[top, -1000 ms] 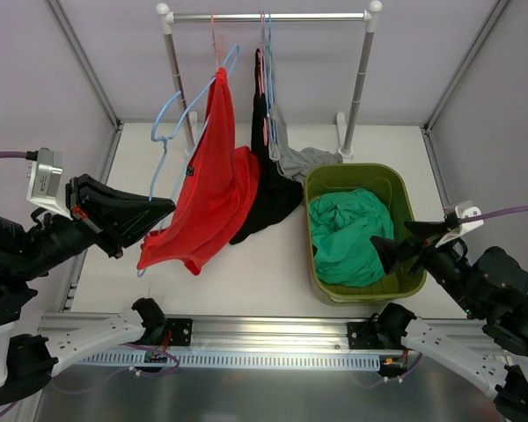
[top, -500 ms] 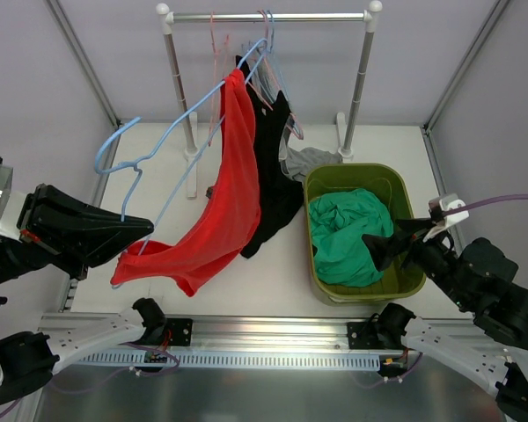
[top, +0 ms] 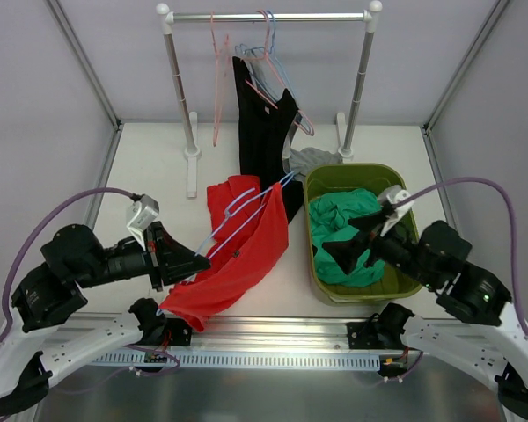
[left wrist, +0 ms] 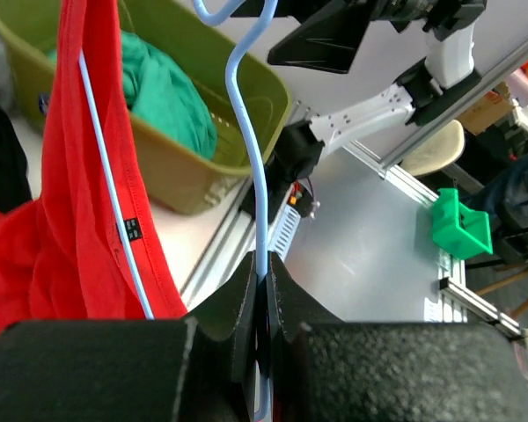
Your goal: Remove the tank top from the hanger
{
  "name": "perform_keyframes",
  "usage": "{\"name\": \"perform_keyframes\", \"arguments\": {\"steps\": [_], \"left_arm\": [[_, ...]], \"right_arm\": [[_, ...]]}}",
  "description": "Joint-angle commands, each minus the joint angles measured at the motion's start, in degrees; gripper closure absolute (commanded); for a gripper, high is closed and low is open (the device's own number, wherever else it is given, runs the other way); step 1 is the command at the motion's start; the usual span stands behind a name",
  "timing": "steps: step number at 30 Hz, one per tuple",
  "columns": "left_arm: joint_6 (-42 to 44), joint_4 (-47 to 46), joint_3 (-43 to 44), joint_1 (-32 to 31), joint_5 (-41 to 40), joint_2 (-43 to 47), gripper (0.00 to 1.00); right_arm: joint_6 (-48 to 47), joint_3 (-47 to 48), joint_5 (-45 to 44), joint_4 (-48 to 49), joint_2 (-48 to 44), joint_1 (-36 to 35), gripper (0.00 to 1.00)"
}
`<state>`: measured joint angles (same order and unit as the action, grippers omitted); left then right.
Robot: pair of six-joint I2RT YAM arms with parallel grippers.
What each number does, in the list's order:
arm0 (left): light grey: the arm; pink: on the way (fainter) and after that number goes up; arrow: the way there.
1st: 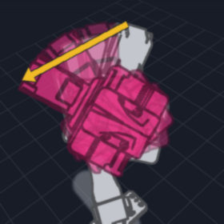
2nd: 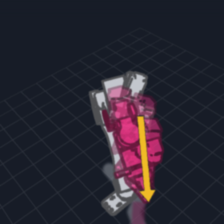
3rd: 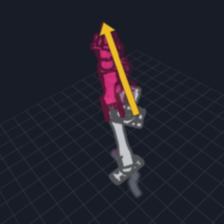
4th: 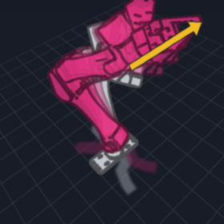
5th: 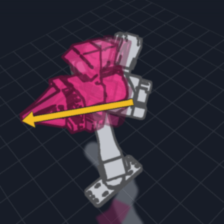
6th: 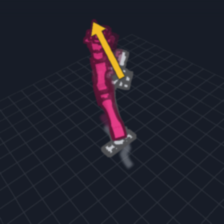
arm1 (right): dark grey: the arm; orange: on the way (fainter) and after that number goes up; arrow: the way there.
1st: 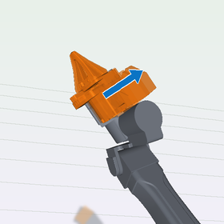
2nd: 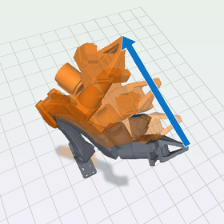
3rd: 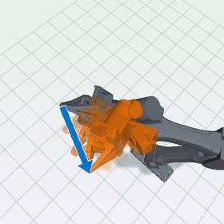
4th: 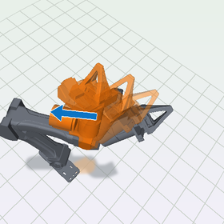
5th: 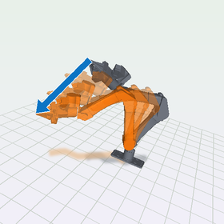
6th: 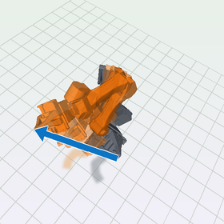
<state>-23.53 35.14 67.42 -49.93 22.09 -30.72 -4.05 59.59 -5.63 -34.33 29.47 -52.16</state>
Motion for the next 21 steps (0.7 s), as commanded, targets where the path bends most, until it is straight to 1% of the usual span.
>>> {"name": "perform_keyframes", "arguments": {"steps": [1, 2, 3, 4, 5, 7, 10, 15, 18, 21], "left_arm": [[-5.03, -4.46, -3.59, -0.43, -1.78, 5.66, 1.00], [-5.47, -4.46, -4.65, -0.43, -1.61, 6.72, 1.00], [-6.34, -4.46, -5.62, -0.43, -1.17, 7.07, 1.00], [-6.61, -4.37, -7.54, -0.43, -0.91, 7.43, 1.00], [-6.79, -4.37, -8.35, -0.43, -0.64, 7.52, 1.00], [-7.58, -4.37, -10.02, -0.43, -0.12, 7.08, 1.00], [-8.11, -4.55, -10.64, -0.34, 0.85, 5.76, 1.00], [-8.46, -4.72, -10.64, -0.43, 0.68, 5.32, 1.00], [-8.46, -4.90, -10.38, -0.43, 0.50, 5.58, 1.00], [-8.55, -4.90, -10.20, -0.43, 0.15, 6.29, 1.00]], "right_arm": [[0.89, -4.38, 9.04, 11.19, 4.71, -0.22, 0.00], [1.06, -4.92, 9.75, 15.04, 7.33, -0.22, 0.01], [1.24, -5.27, 10.37, 16.91, 8.83, -0.22, 0.02], [1.68, -5.62, 11.94, 18.75, 10.33, -0.22, 0.07], [1.86, -5.72, 12.65, 22.51, 11.99, -0.22, 0.10], [2.38, -5.37, 13.10, 25.52, 16.92, -0.31, 0.15], [2.39, -4.40, 12.40, 32.54, 22.28, -0.31, 0.18], [3.26, -1.50, 15.82, 36.43, 28.35, -0.48, 0.25], [3.35, -1.41, 14.68, 37.14, 30.73, -0.66, 0.36], [3.27, -1.67, 13.63, 37.23, 31.52, -0.66, 0.62]]}}
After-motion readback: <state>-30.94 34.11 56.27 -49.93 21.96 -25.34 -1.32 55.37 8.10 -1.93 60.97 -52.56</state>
